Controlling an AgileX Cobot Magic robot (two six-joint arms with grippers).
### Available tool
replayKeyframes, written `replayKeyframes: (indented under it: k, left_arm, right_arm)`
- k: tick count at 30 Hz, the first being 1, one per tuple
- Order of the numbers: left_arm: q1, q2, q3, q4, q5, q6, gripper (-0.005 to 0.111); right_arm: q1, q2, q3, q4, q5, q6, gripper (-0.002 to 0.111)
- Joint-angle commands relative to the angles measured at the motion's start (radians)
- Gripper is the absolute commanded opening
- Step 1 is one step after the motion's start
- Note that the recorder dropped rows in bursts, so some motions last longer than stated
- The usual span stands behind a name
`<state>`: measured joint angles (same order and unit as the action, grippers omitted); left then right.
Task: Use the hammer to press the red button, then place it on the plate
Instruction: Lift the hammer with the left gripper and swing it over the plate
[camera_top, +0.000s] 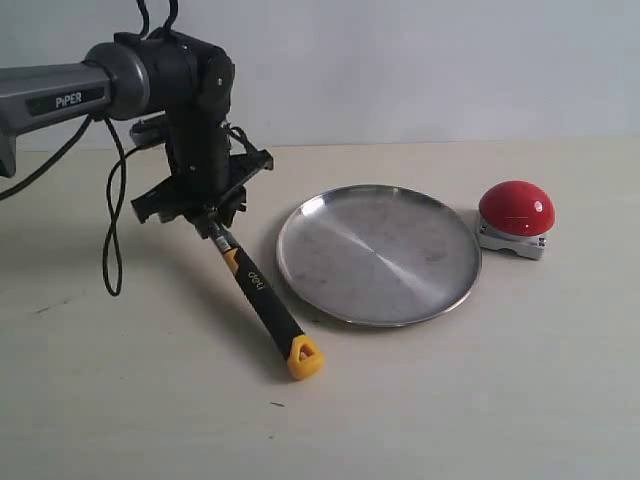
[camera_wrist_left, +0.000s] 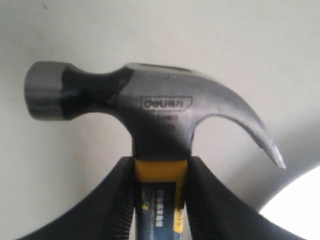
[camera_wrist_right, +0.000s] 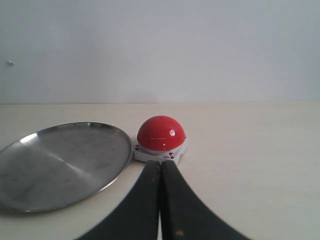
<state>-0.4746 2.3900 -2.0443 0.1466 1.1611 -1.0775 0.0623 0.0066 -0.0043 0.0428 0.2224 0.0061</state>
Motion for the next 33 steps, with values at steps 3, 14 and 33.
replayKeyframes:
  k: [3, 14, 33]
  left_arm:
    - [-0.048, -0.077, -0.006, 0.023, 0.056, -0.002, 0.0]
    - [-0.086, -0.108, -0.006, 0.003, 0.06, -0.012, 0.0]
    - [-0.105, -0.246, 0.071, -0.095, 0.06, 0.031, 0.0]
  right_arm:
    - [-0.005, -0.007, 0.004, -0.008, -0.009, -0.006, 0.0]
    - [-0.005, -0.007, 0.004, -0.008, -0.009, -0.006, 0.0]
    - [-0.005, -0.007, 0.004, -0.008, -0.011, -0.006, 0.0]
